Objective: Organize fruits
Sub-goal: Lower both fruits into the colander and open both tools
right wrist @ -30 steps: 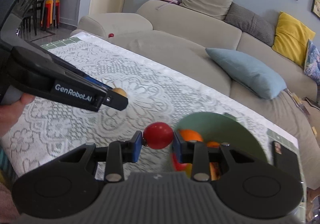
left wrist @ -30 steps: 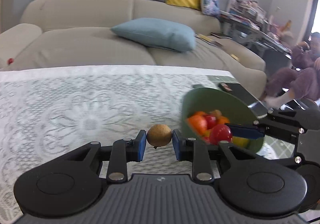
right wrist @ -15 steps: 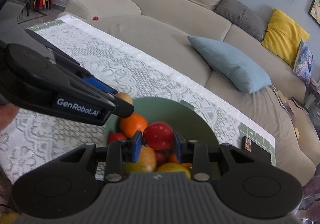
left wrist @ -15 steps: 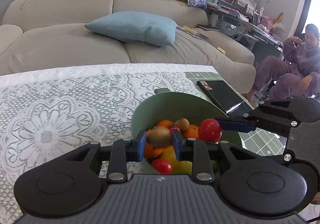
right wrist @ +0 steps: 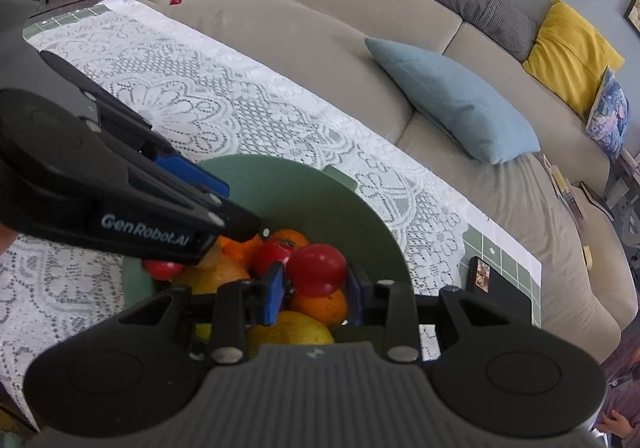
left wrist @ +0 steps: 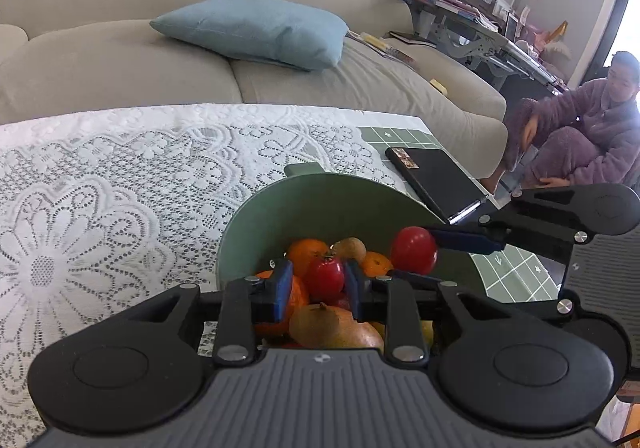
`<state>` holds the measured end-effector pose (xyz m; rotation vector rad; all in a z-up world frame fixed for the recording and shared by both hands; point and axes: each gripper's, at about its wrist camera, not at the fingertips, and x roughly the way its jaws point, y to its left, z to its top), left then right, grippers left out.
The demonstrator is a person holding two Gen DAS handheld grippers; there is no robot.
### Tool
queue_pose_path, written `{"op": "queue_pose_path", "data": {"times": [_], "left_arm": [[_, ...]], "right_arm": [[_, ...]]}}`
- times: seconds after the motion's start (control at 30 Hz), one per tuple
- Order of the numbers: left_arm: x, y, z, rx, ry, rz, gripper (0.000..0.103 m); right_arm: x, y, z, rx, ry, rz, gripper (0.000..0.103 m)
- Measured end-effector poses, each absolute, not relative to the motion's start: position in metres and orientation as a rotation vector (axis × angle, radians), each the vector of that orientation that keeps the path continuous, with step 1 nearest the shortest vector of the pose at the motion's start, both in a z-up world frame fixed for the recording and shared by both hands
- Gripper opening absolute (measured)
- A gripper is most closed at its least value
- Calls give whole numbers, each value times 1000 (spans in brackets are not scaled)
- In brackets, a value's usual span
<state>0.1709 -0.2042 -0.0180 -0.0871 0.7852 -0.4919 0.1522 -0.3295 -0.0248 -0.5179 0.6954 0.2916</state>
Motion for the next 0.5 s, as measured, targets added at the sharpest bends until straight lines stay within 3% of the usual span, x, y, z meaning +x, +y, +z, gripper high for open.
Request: {"op": "queue_pose_path", "data": {"times": [0.5], "left_arm": [[195, -216, -29, -39, 778, -500, 31]], "right_arm": [[175, -330, -39, -542, 752, 279, 30]]}}
